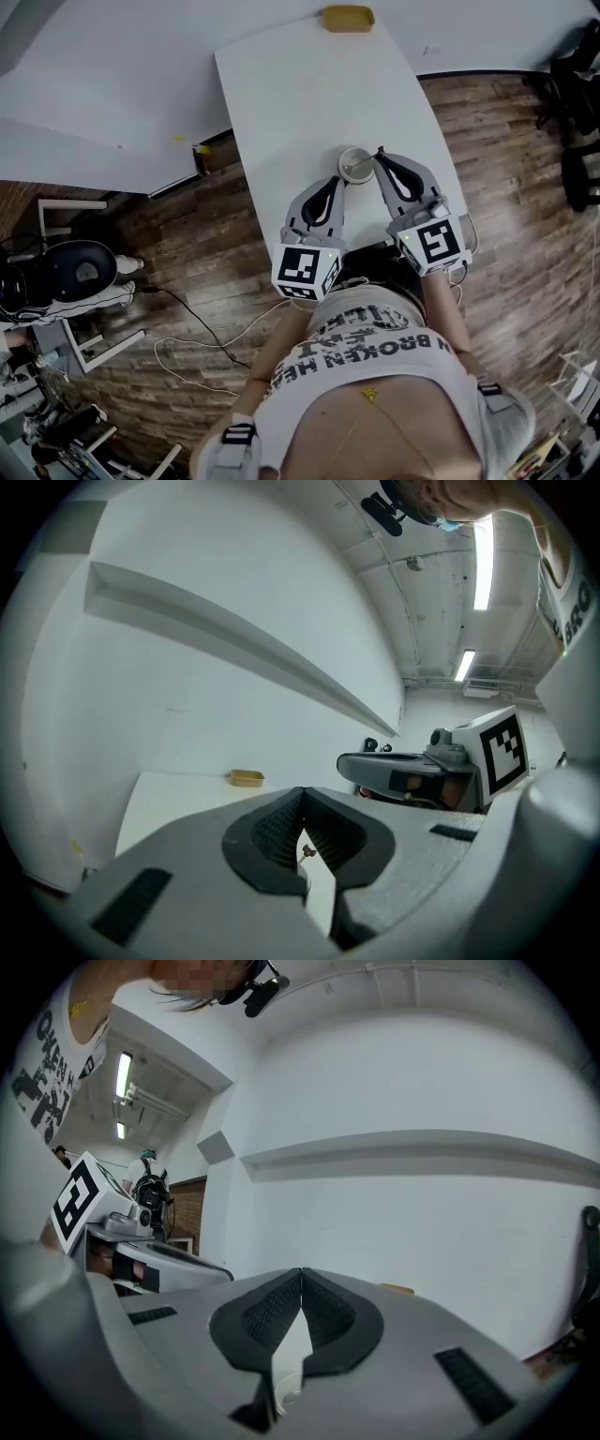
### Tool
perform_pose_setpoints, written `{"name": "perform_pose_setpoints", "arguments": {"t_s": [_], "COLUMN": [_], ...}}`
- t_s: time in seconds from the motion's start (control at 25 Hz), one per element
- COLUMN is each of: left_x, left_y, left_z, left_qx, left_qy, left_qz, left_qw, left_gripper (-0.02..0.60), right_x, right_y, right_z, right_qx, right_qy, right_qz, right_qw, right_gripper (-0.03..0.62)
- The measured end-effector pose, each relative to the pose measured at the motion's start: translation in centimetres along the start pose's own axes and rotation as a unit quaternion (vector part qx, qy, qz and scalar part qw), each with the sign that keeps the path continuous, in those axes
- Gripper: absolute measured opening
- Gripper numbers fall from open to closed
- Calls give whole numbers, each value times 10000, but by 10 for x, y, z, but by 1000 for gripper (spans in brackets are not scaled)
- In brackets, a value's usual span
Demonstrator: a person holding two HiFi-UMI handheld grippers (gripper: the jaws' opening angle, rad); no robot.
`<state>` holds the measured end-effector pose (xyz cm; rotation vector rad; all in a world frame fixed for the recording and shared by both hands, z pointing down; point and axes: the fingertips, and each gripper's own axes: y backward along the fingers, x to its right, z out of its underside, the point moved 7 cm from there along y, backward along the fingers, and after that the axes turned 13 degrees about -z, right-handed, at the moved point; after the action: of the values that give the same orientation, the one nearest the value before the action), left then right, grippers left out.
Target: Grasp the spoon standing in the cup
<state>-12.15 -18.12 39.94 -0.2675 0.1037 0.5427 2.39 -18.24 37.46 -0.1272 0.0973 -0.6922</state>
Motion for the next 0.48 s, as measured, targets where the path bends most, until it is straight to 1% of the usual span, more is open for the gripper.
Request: {"name": "perform_pose_setpoints", "arguments": {"t_s": [0.12,0.2,0.4,0.48], "left_x": [4,6,11,15], "left_y": [-4,-8,-18,-20], "left_z": [-1,-3,-4,-4], "left_qx": [-15,-3,35,42], "left_qy": [4,18,240,272], "left_qz": [0,-76,-380,-478], "left_qw": [10000,10000,9990,9985], "left_gripper": [-2,-2,-2,-2], "right_x": [8,14,31,37], "right_y": [3,2,-4,-6], "right_z": [0,0,2,3], "right_qx": [-26,-58,-134,-163], "right_qy": [-8,-25,52,83], "right_qz": [-18,-65,-456,-596], "right_qw": [10000,10000,9989,9981], "right_gripper": [8,8,8,8]}}
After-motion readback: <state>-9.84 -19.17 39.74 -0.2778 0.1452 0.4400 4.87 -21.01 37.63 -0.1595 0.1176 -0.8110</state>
